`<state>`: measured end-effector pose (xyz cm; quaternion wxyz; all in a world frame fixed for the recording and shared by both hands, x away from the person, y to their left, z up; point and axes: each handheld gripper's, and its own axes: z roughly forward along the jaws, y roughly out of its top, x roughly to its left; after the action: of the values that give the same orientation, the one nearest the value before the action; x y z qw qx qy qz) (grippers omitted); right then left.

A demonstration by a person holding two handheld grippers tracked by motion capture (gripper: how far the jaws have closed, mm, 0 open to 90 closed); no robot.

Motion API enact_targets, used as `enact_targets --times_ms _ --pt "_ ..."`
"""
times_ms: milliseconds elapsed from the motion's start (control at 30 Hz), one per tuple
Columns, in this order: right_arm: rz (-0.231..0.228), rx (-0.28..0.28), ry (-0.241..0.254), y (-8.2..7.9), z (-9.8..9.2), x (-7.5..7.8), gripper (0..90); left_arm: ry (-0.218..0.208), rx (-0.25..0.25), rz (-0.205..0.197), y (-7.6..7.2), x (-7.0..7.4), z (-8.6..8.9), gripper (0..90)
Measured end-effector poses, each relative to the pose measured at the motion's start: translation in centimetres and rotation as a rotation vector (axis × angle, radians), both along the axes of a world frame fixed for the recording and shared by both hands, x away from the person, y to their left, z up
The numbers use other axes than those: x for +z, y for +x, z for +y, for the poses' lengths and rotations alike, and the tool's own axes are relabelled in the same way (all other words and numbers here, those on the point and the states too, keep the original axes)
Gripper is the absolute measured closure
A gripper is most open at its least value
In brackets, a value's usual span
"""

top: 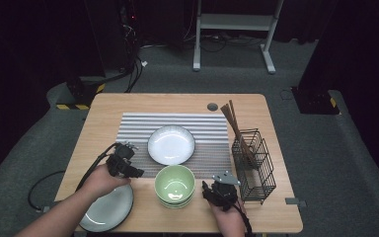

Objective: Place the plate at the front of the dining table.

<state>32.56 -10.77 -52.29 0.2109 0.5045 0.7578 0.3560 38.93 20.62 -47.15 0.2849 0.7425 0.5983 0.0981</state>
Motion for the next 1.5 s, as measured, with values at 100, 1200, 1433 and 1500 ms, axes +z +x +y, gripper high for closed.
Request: enact_targets --times_ms 100,1200,1433,1500 --pt "0.0 -0.003 0.001 0.0 -0.1 0.0 40.3 0.009 -0.003 0.015 0.1 -0.1 -0.2 32.8" --pt "0.017 -0.005 -0.004 0.3 0.0 -0.2 38.7 0.067 -0.079 0.141 -0.5 1.9 -1.8 38.1" --pt "0.018 -0.007 -0.001 0.3 0.0 -0.2 38.8 0.073 -0.098 0.16 -0.5 2.6 -1.7 38.1" --pt "0.018 -0.007 -0.004 0.4 0.1 -0.2 38.8 0.076 -0.111 0.165 -0.4 2.8 -1.6 37.7"
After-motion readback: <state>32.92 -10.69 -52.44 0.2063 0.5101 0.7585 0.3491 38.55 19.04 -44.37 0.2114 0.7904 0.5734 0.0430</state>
